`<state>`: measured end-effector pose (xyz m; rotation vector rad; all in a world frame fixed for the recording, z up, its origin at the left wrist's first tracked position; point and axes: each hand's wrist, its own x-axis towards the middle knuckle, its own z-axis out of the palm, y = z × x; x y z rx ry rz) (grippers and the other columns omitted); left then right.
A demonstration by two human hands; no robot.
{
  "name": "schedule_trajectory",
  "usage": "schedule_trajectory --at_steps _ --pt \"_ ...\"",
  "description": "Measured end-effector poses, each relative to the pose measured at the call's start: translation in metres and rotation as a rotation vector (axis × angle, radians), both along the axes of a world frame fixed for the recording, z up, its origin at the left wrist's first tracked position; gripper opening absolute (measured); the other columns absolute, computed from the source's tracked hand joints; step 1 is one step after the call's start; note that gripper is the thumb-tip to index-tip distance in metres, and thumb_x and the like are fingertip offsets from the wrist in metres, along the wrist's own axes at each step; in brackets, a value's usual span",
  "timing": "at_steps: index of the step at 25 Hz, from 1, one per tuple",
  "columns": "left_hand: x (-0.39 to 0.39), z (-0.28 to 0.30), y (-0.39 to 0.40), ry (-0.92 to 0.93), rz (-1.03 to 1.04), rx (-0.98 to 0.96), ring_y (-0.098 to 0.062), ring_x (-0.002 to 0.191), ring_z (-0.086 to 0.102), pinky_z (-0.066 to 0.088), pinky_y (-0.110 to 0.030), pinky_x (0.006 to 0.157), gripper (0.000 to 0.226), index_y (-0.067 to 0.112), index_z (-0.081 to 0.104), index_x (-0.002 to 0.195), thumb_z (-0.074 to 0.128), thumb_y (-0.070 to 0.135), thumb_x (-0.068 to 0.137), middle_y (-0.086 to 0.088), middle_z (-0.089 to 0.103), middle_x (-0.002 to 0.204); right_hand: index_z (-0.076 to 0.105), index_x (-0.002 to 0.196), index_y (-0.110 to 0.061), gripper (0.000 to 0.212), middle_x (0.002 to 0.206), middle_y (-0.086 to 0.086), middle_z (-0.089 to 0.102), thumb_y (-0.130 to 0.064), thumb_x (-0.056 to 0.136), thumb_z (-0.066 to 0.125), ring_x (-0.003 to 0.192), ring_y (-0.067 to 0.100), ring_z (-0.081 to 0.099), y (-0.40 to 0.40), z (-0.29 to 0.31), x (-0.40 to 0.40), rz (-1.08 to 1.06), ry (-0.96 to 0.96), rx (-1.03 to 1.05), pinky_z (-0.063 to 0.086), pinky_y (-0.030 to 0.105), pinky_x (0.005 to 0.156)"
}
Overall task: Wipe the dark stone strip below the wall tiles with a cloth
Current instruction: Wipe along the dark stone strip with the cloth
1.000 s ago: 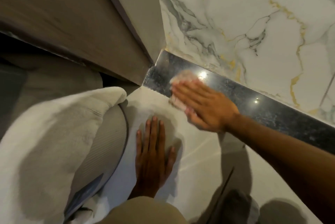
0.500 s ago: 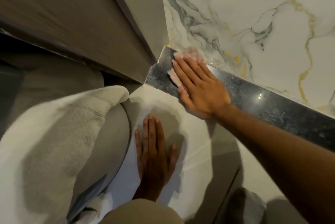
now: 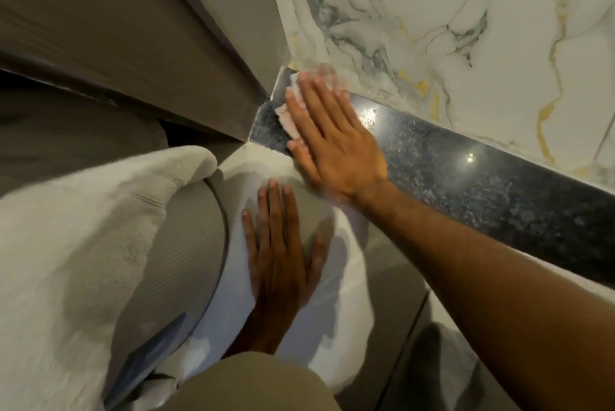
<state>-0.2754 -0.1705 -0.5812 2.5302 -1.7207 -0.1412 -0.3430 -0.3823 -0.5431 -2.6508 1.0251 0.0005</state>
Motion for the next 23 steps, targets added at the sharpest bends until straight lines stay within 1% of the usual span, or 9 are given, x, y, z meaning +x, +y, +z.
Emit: schedule_trajectory --at_steps 4,6,9,11,14,17,19,21,23 --pt "-0.003 0.004 0.001 0.013 -0.014 0.018 -0.039 0.170 0.017 0.022 -0.065 0.136 0.080 0.002 0.025 0.172 0.033 0.056 0.113 -0.021 0.018 0.183 0.020 0.179 -0.019 0.068 0.188 0.014 0.013 -0.046 0.118 0.028 0.177 0.032 0.011 0.030 0.003 -0.071 0.325 0.046 -0.014 0.022 0.057 0.142" --pt "-0.002 0.004 0.001 0.008 0.000 0.030 -0.038 0.171 0.014 0.018 -0.064 0.138 0.081 0.003 0.021 0.174 0.033 0.055 0.112 -0.020 0.015 0.184 0.022 0.179 -0.021 0.066 0.188 0.017 0.013 -0.044 0.118 0.029 0.177 0.034 0.011 0.011 -0.001 -0.098 0.171 0.053 -0.062 0.021 0.057 0.143" --pt "0.001 -0.001 0.000 -0.005 -0.032 0.045 -0.036 0.172 0.010 0.006 -0.058 0.140 0.084 0.006 0.016 0.175 0.029 0.060 0.113 -0.018 0.010 0.185 0.013 0.180 -0.025 0.068 0.188 0.024 0.004 -0.048 0.119 0.030 0.177 0.038 0.005 -0.009 -0.011 -0.053 -0.177 0.015 -0.058 0.014 0.056 0.145" --pt "-0.001 0.001 -0.001 -0.008 -0.024 0.069 -0.036 0.172 0.009 0.006 -0.058 0.140 0.084 0.006 0.016 0.175 0.029 0.061 0.113 -0.019 0.010 0.185 0.017 0.180 -0.023 0.073 0.187 0.026 0.006 -0.045 0.115 0.043 0.176 0.042 0.004 0.015 -0.016 -0.019 -0.116 -0.032 0.001 0.018 0.059 0.143" --pt "-0.002 0.024 -0.011 -0.011 -0.030 0.191 -0.038 0.171 0.012 0.015 -0.060 0.139 0.086 0.004 0.018 0.174 0.027 0.064 0.114 -0.022 0.012 0.183 0.035 0.176 -0.021 0.075 0.186 0.018 0.021 -0.027 0.109 0.068 0.175 0.035 0.013 0.078 0.000 -0.038 -0.137 -0.107 0.179 0.028 0.057 0.140" --pt "0.002 0.070 -0.010 -0.074 -0.133 0.404 -0.039 0.171 0.010 0.018 -0.061 0.138 0.084 0.005 0.011 0.175 0.018 0.061 0.113 -0.022 0.007 0.183 0.041 0.173 -0.021 0.060 0.186 0.007 0.026 -0.029 0.114 0.043 0.174 0.027 0.019 0.119 0.038 -0.073 -0.419 -0.192 0.464 0.031 0.052 0.139" --pt "0.004 0.114 -0.012 -0.063 -0.188 0.495 -0.039 0.171 0.008 0.013 -0.061 0.139 0.085 0.006 0.008 0.175 0.009 0.061 0.111 -0.021 0.004 0.184 0.036 0.175 -0.021 0.057 0.186 0.003 0.027 -0.038 0.120 0.039 0.173 0.026 0.029 0.124 0.077 -0.079 -0.743 -0.298 0.719 0.031 0.051 0.141" --pt "0.000 0.162 -0.016 0.007 -0.185 0.488 -0.039 0.171 0.010 0.010 -0.060 0.140 0.086 0.006 0.014 0.175 0.010 0.061 0.109 -0.020 0.009 0.183 0.041 0.172 -0.013 0.064 0.181 0.010 0.040 -0.047 0.117 0.041 0.167 0.030 0.042 0.124 0.115 -0.081 -0.921 -0.417 0.777 0.037 0.051 0.139" --pt "-0.011 0.217 -0.018 0.026 -0.206 0.441 -0.039 0.170 0.015 0.013 -0.060 0.140 0.085 0.006 0.020 0.174 0.013 0.061 0.109 -0.020 0.016 0.182 0.038 0.173 -0.020 0.063 0.184 0.006 0.034 -0.049 0.117 0.036 0.170 0.027 0.037 0.120 0.165 -0.087 -0.970 -0.458 0.813 0.033 0.049 0.141"
